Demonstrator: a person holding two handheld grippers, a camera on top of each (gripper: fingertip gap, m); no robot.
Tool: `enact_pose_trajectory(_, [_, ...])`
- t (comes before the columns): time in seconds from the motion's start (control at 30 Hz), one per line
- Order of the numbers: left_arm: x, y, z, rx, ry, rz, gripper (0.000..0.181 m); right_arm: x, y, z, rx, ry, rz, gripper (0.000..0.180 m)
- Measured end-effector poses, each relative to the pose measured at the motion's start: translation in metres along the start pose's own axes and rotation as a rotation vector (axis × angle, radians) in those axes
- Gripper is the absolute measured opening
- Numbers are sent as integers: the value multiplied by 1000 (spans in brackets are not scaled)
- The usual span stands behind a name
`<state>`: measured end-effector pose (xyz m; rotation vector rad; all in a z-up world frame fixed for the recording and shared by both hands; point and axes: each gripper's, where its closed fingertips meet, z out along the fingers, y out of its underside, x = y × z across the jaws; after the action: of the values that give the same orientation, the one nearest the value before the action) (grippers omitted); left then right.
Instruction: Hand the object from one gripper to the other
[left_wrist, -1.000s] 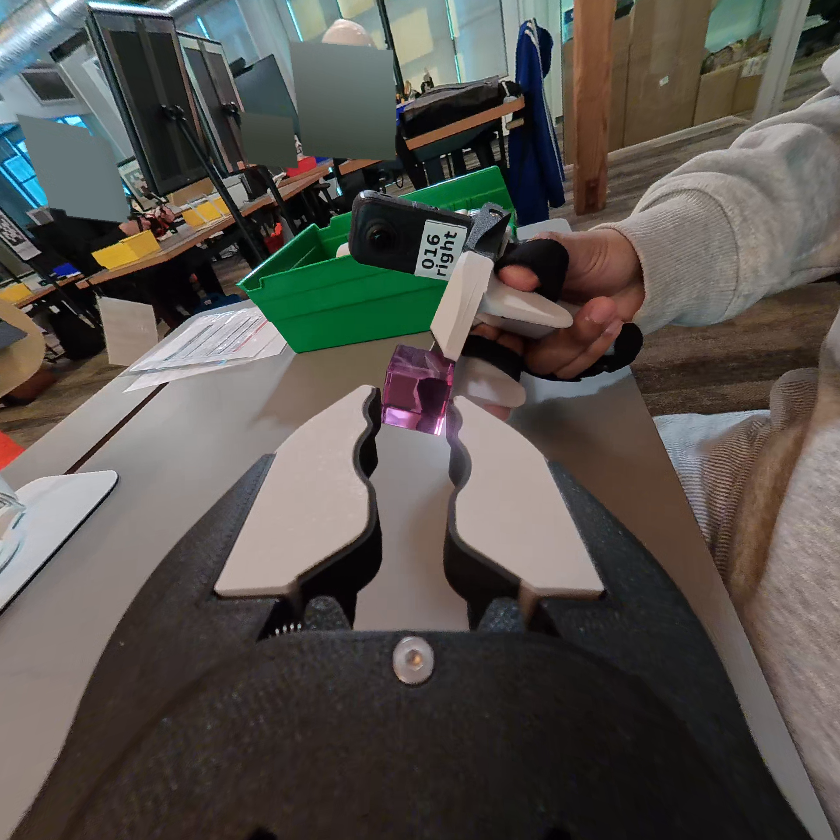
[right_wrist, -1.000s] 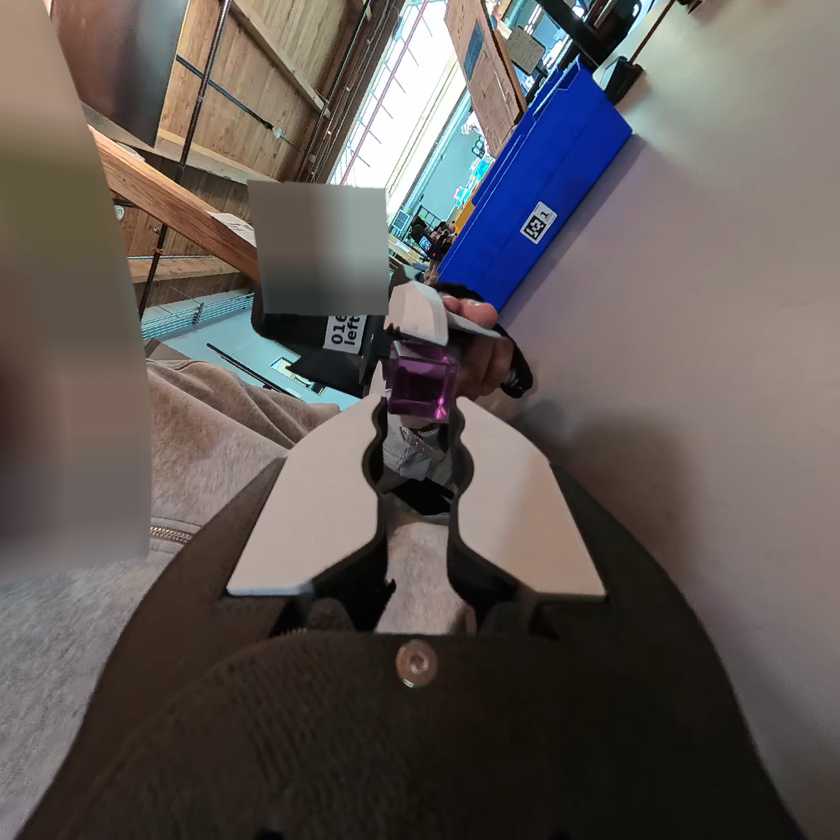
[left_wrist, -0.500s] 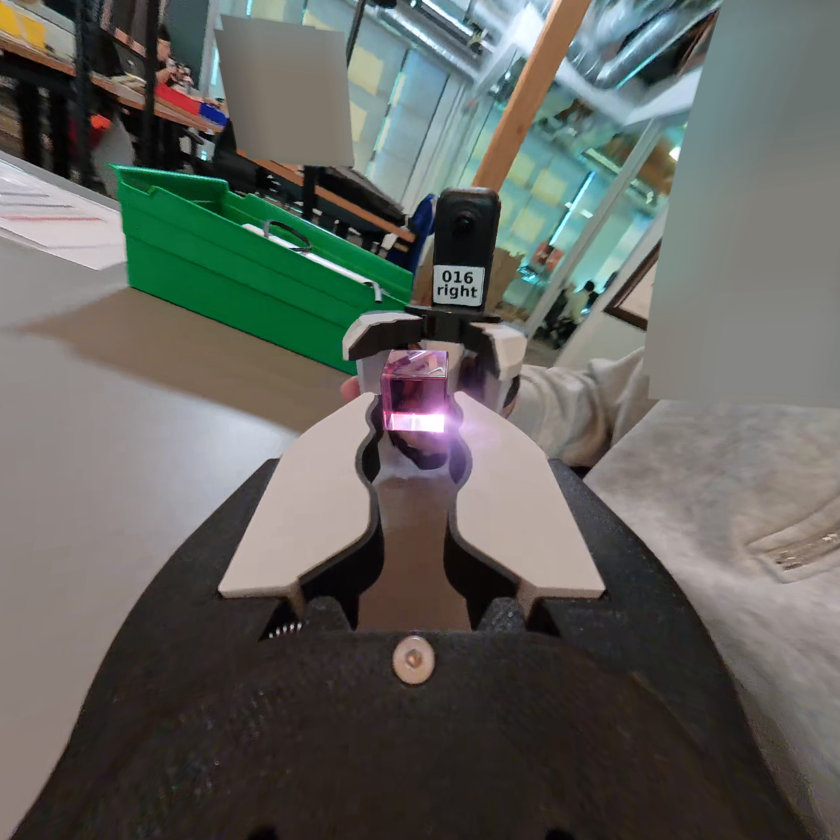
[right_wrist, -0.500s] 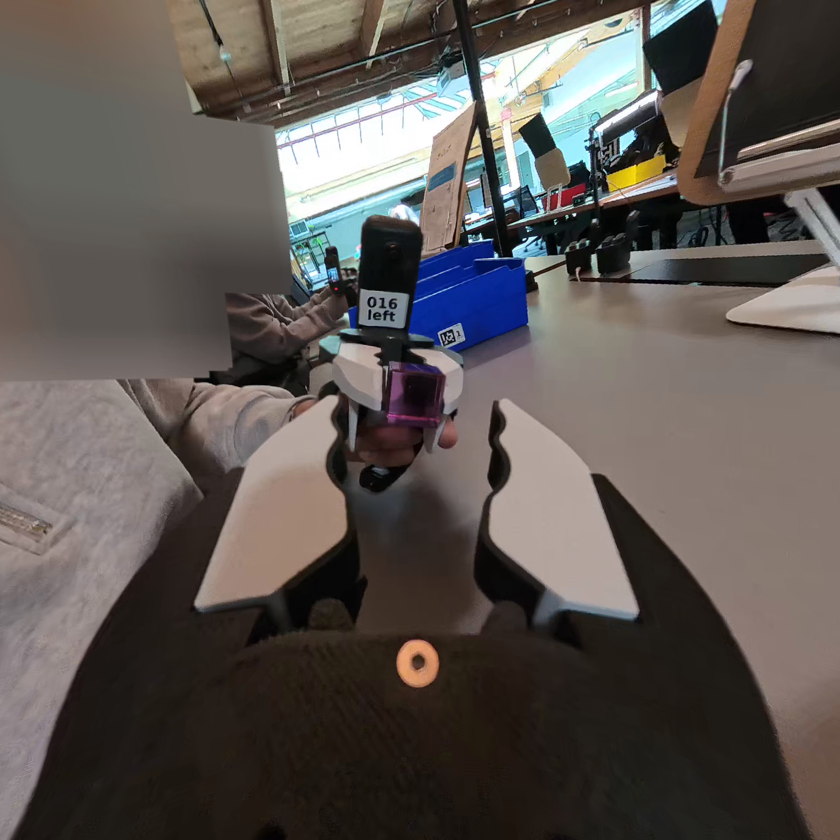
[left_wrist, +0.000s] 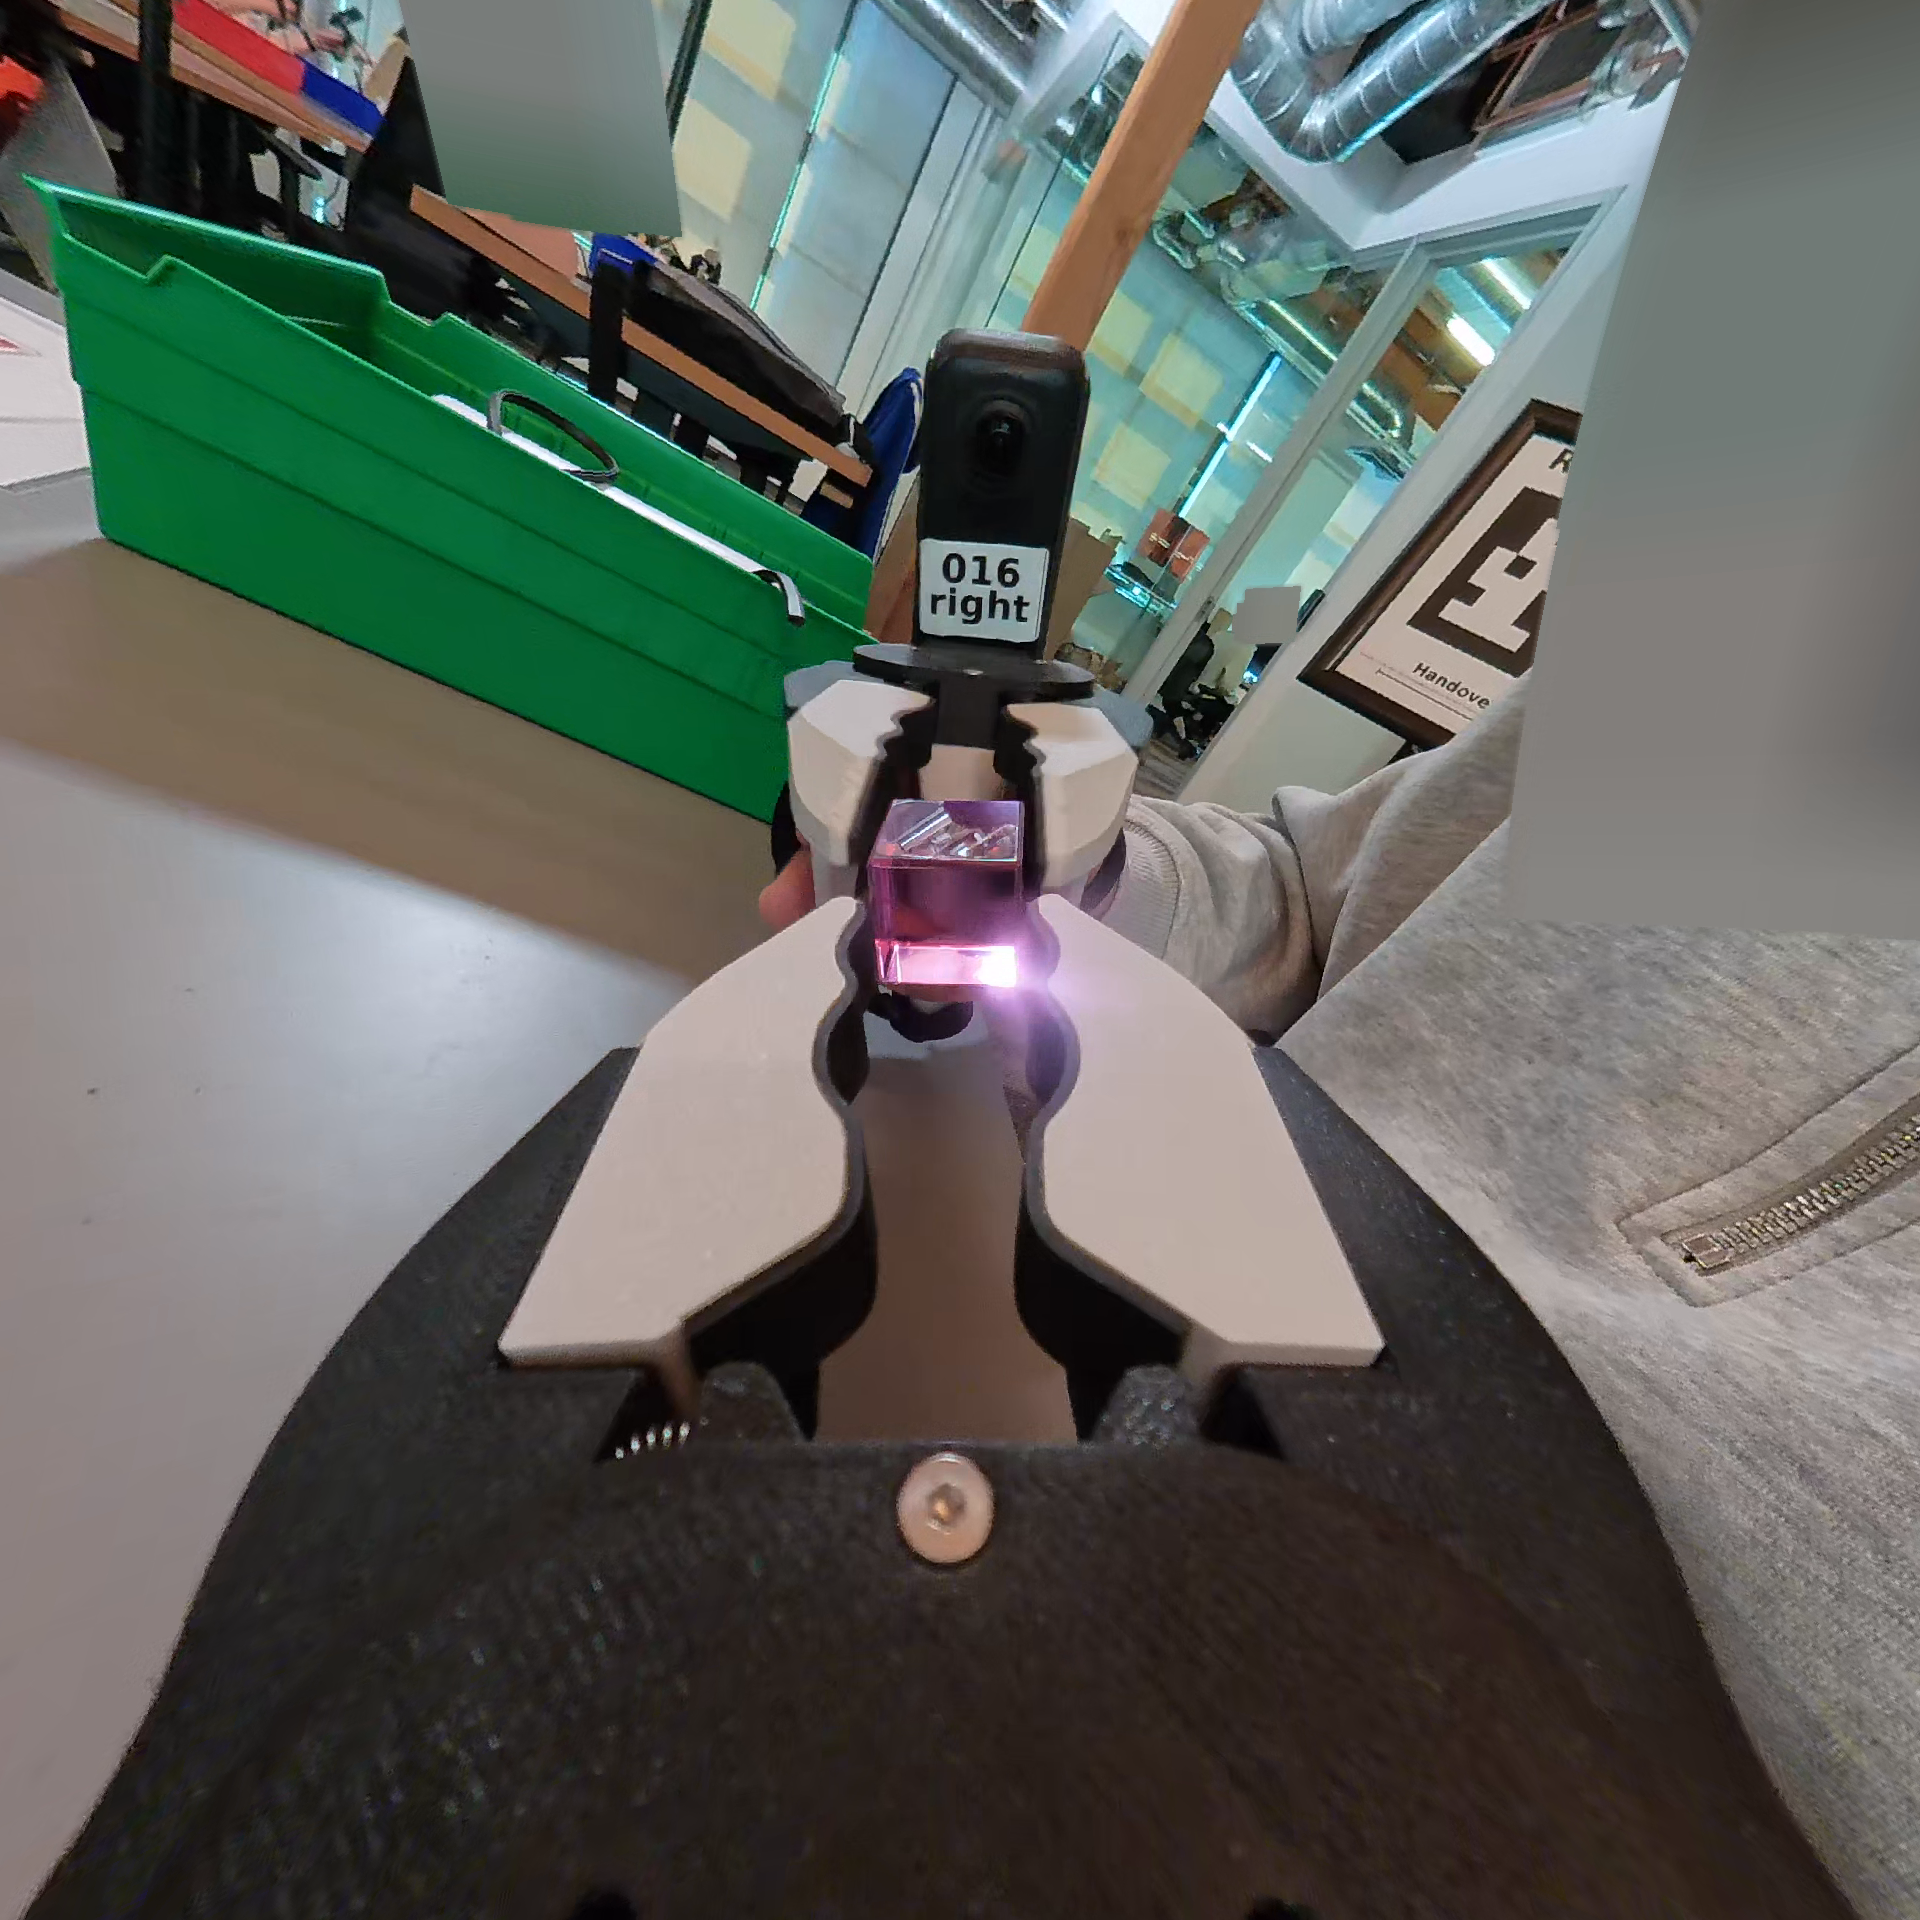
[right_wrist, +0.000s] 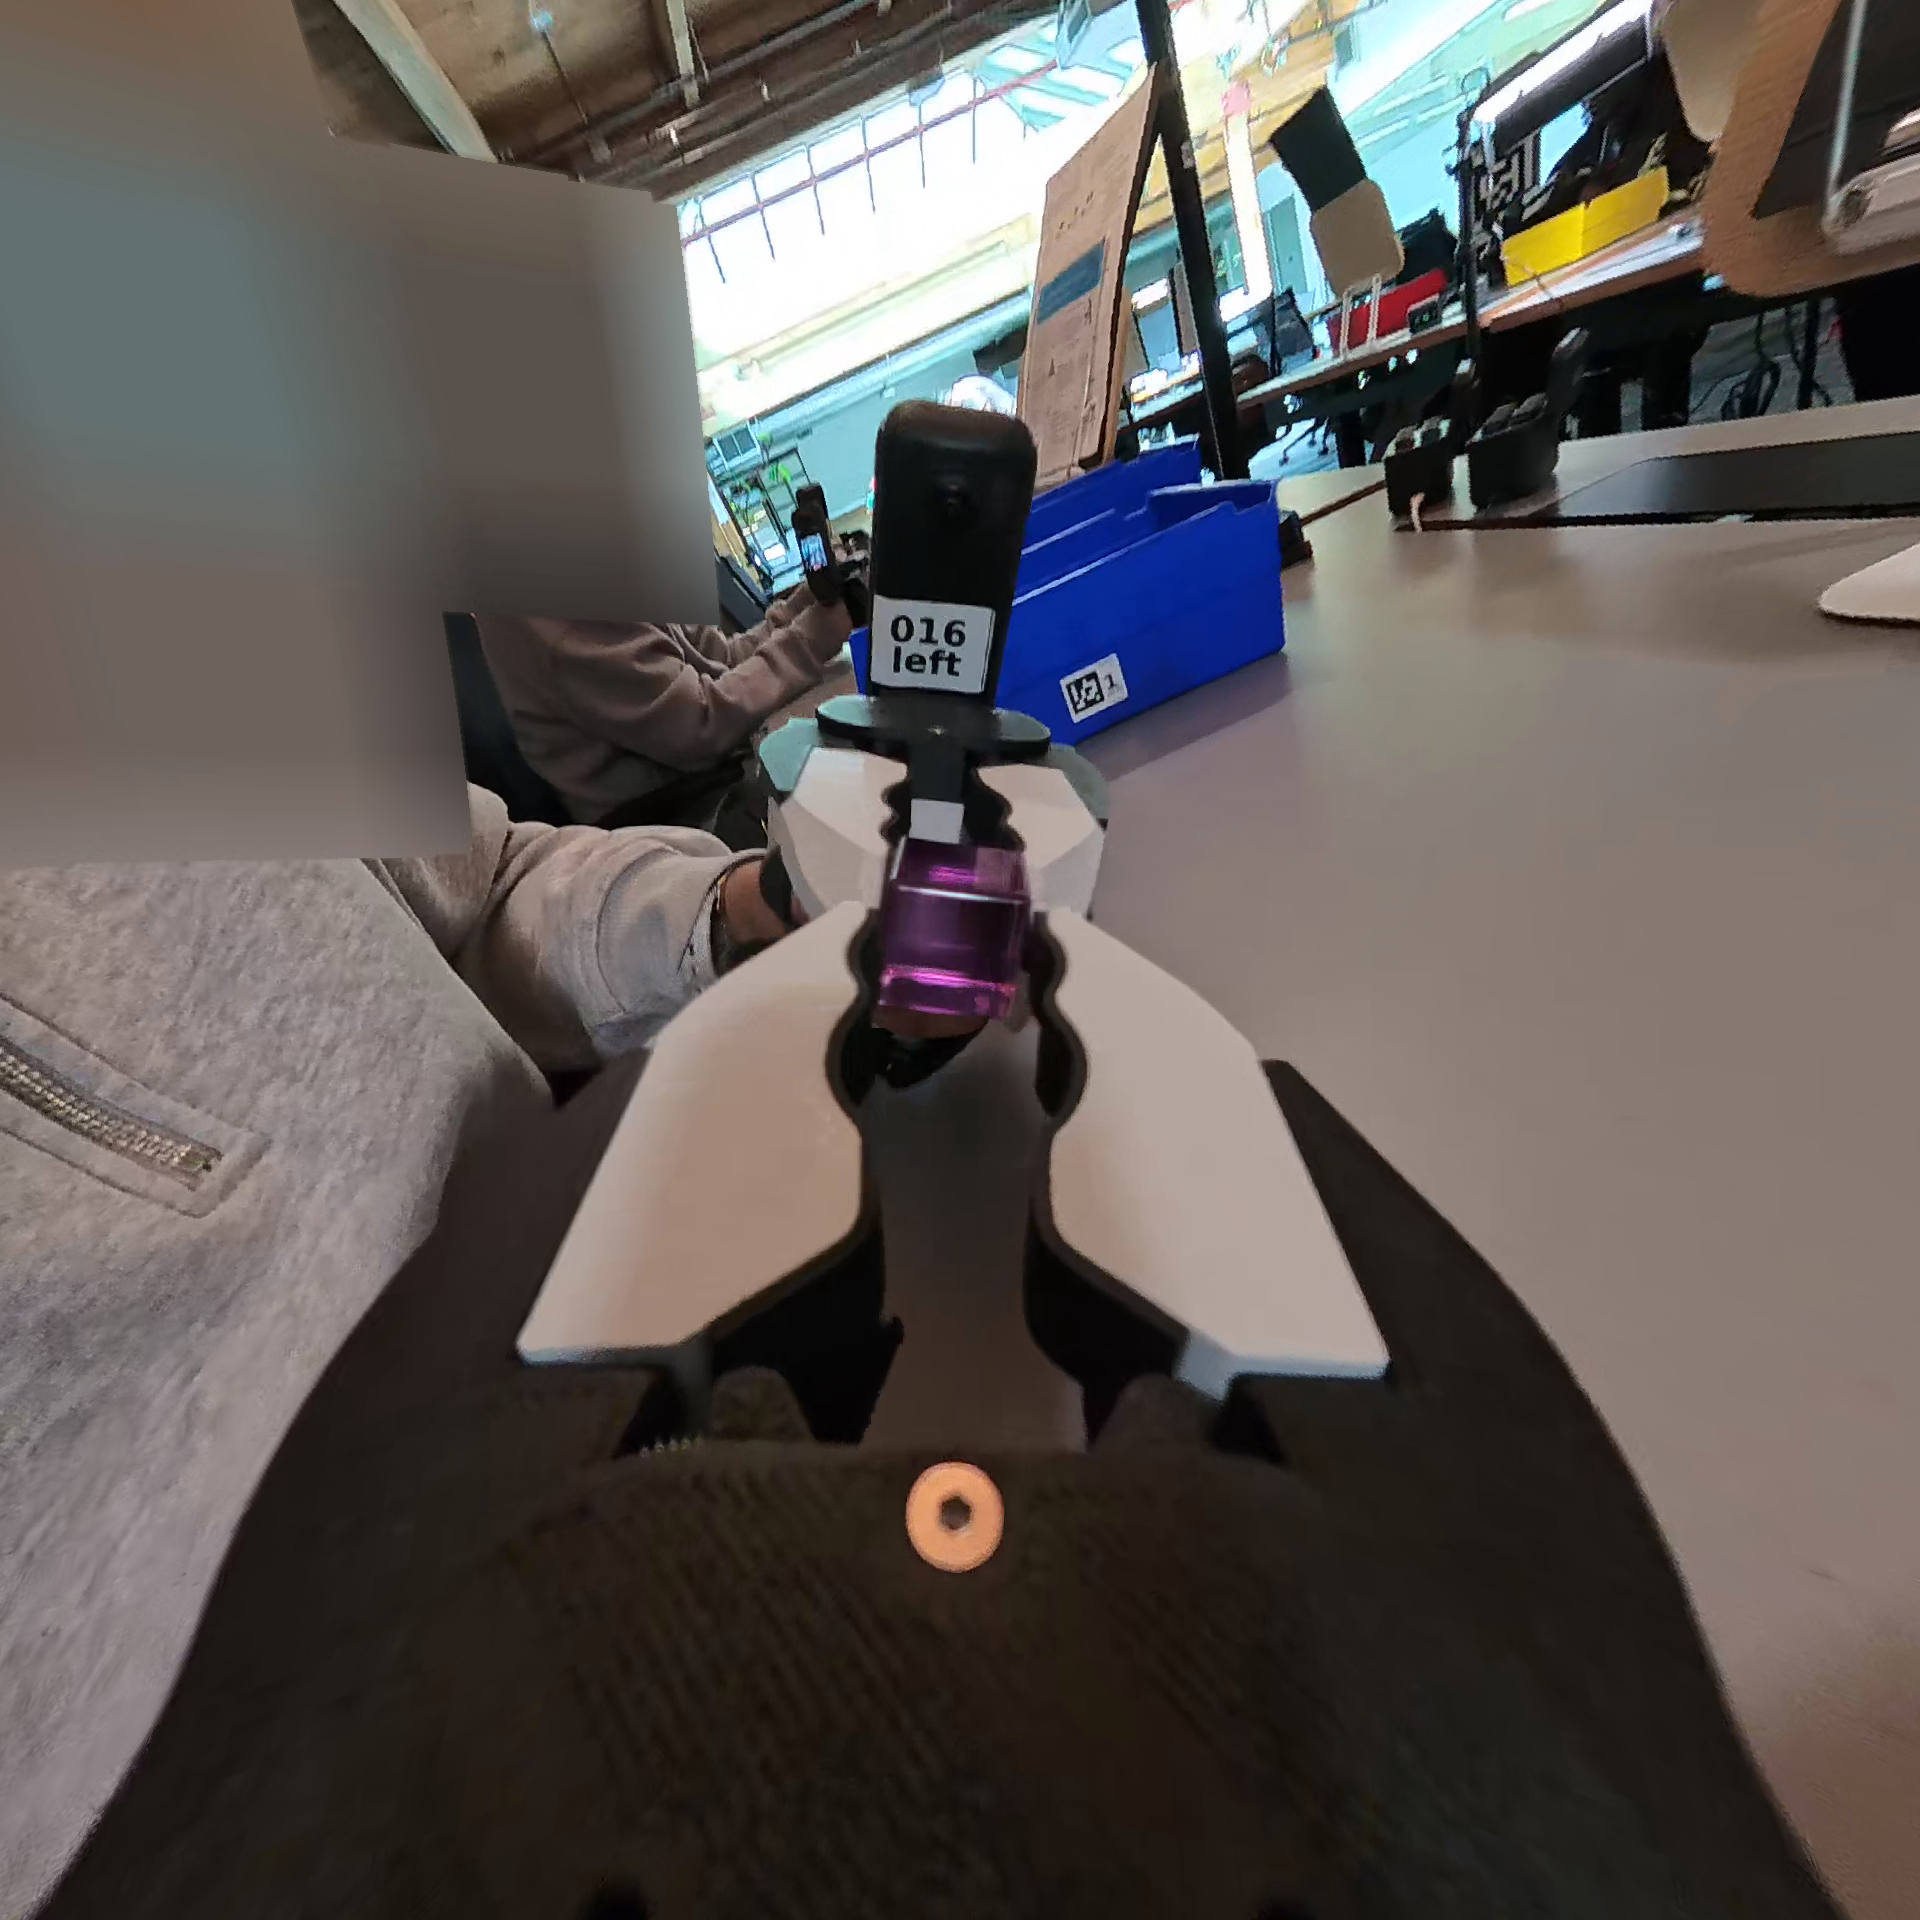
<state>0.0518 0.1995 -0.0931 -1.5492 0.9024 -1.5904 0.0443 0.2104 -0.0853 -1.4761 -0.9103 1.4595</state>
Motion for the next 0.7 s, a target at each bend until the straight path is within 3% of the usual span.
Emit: enact_pose_trajectory(0.7, [-14,-2,-3,25,-94,33,29,11,-3,-6,14,52,68,26])
